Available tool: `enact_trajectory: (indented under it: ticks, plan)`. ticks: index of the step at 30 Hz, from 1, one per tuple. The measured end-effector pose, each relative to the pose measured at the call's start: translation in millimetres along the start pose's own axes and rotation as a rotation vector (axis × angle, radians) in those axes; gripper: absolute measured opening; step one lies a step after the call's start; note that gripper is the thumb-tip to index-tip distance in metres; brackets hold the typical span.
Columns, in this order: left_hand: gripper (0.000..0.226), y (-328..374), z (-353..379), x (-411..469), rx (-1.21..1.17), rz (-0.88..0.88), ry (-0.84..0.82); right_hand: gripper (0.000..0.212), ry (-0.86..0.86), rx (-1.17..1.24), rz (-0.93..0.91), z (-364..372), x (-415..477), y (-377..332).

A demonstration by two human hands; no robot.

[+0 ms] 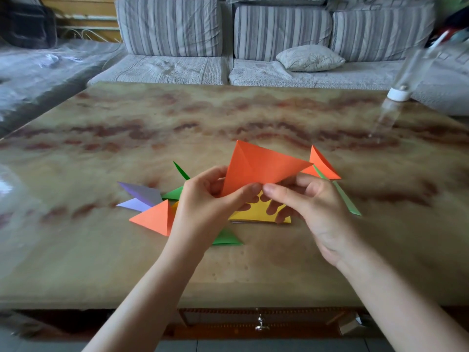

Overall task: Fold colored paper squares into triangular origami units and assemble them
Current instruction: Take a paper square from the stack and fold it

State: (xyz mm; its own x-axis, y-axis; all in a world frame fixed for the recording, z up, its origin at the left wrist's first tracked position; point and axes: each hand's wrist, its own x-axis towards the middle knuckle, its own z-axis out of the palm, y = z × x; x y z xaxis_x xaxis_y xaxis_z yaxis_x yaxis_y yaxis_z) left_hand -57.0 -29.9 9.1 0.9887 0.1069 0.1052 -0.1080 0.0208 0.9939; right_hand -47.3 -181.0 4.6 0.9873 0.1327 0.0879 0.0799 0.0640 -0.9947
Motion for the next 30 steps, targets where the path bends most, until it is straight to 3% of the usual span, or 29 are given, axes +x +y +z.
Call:
enact_trajectory:
  ticks: [5,10,19,30]
  plan:
    - [0.017,-0.4,0.4,-0.7,0.020,0.044,-0.017,0.002,-0.026,-0.002,0.013,0.6,-1.5,0.3]
    - [0.019,0.2,-0.1,-2.4,0.030,0.093,-0.010,0.018,-0.014,0.030,0.022,1.6,-0.4,-1.0]
    - [0.020,0.3,-4.2,0.9,0.045,0.098,0.037,0.002,0.090,0.181,0.044,-10.7,7.5,-6.0]
    - [0.020,-0.3,-9.4,1.9,0.088,0.112,0.062,0.011,0.162,0.168,-0.024,-23.4,10.8,-9.9]
